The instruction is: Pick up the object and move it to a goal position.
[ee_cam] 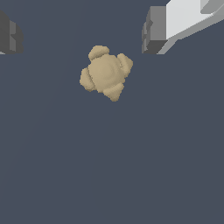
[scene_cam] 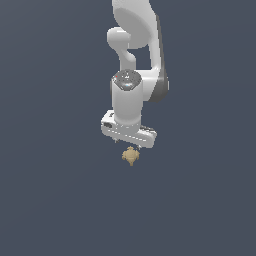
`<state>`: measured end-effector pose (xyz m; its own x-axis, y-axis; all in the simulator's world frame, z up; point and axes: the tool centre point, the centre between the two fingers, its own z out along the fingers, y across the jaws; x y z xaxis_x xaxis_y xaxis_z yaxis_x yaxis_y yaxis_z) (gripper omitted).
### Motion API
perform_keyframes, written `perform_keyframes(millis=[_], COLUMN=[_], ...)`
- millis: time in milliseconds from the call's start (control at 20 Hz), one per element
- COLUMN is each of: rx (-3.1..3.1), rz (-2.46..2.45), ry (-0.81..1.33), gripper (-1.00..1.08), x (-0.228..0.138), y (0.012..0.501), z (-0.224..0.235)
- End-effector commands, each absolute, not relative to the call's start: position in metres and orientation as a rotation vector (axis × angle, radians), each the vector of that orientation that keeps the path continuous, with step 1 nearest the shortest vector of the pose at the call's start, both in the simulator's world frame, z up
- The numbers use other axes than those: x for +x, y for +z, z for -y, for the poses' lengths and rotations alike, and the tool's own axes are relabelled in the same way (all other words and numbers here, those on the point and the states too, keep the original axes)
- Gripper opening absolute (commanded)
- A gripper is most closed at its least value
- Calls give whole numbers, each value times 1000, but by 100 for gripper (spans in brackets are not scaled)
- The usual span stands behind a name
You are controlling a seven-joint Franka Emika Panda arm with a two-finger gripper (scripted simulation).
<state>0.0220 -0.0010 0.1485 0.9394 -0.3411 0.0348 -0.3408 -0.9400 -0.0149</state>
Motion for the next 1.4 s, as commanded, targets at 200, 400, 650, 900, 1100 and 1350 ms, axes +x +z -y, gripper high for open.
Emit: perform_keyframes(millis=[200, 400, 650, 900, 1100, 1350], rx=[-3027, -2992, -2955, -2933, -2928, -2930], rz=[-806, -939, -1057, -1123, -1139, -1133], ry=[-30, -18, -7, -1, 0, 0], gripper=[100, 100, 100, 100, 100, 100], x=[22, 21, 21, 20, 20, 20], y=[123, 110, 98, 91, 90, 84], z=[-6, -9, -12, -14, -14, -14])
